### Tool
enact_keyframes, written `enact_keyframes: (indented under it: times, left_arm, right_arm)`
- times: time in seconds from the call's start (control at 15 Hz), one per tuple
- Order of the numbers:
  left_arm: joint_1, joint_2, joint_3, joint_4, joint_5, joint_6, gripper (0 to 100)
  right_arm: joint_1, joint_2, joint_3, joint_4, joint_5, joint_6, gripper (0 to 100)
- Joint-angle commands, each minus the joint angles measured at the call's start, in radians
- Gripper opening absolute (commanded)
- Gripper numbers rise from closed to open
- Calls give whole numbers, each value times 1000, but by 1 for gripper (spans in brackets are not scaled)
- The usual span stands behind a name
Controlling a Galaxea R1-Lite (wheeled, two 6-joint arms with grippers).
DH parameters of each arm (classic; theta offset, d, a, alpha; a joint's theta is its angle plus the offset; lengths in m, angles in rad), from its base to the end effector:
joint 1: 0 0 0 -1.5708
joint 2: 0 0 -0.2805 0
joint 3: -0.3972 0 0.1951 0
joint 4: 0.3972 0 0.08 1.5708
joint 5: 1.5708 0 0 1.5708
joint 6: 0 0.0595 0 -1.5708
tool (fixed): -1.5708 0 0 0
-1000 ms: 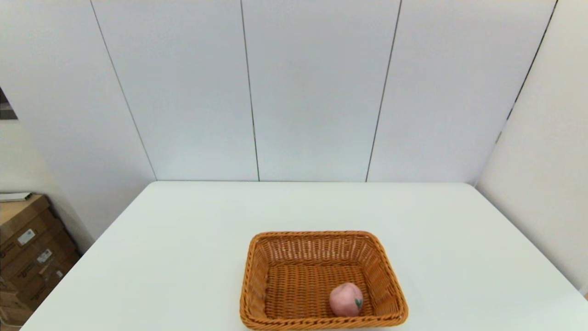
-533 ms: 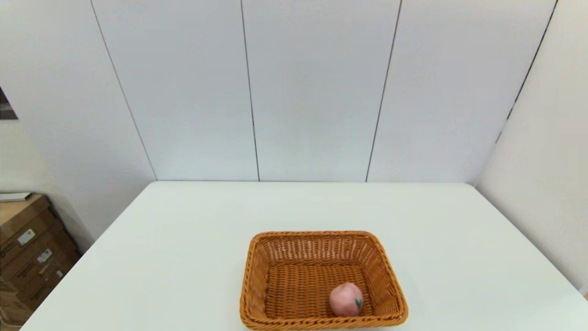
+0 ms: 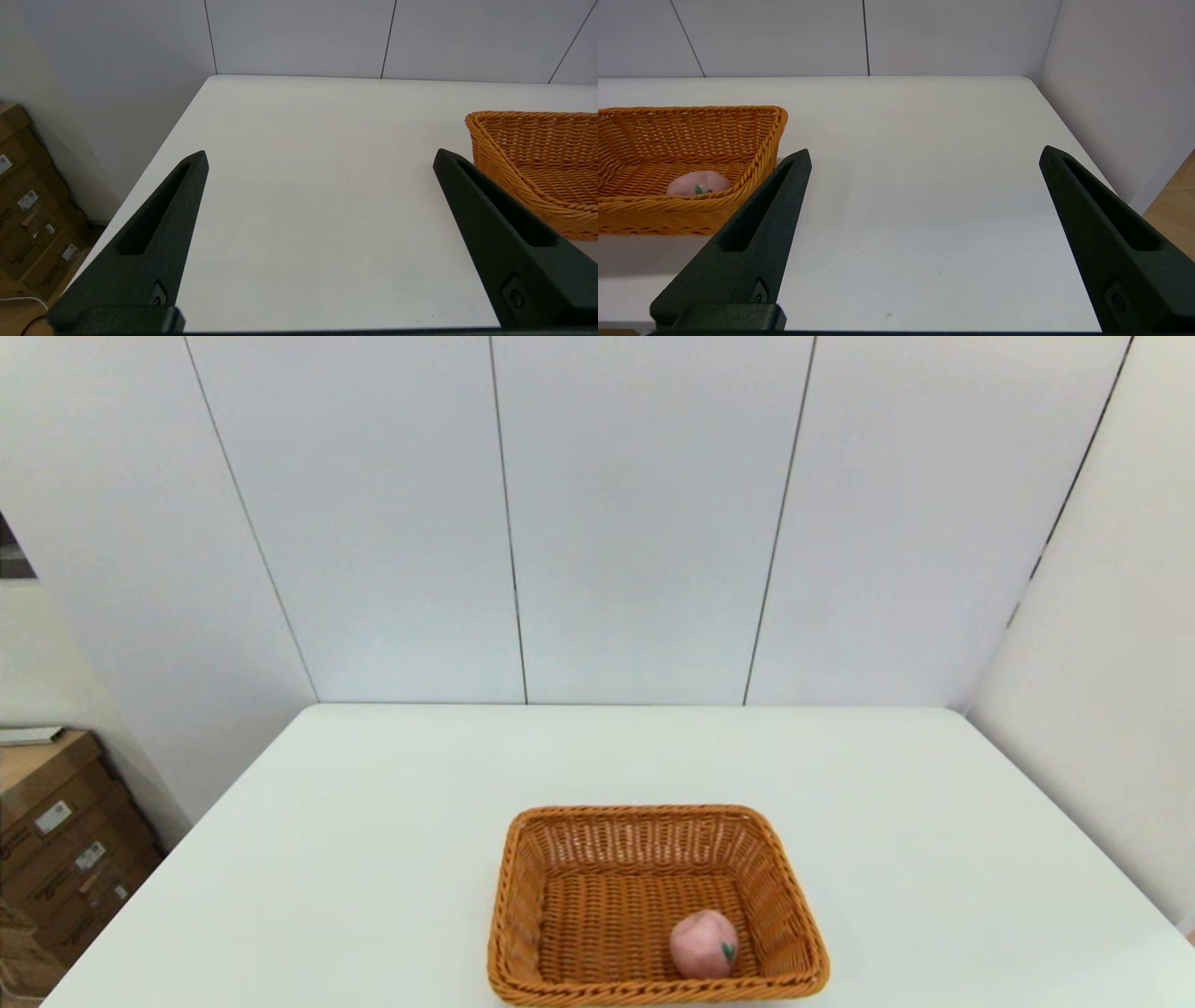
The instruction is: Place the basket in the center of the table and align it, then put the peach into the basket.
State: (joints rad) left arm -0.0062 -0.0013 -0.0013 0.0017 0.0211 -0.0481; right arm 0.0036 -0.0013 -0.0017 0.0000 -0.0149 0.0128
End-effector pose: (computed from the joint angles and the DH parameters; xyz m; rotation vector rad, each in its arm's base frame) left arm 0.0387 0.0010 0.0757 -0.0481 -0.0013 0.0149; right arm 0.0387 -0.0007 0.0761 0.0128 -0.0031 -0.0113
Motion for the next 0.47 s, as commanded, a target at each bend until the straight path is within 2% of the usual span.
enact_keyframes:
  times: [0.07,0.47]
  left_arm:
    - [0,-2,0,0,0,-3,100]
    - [0,-2,1,0,0,-7,100]
  right_arm:
    - [-1,0,0,0,1,0,100]
    - [1,1,0,0,1,1,100]
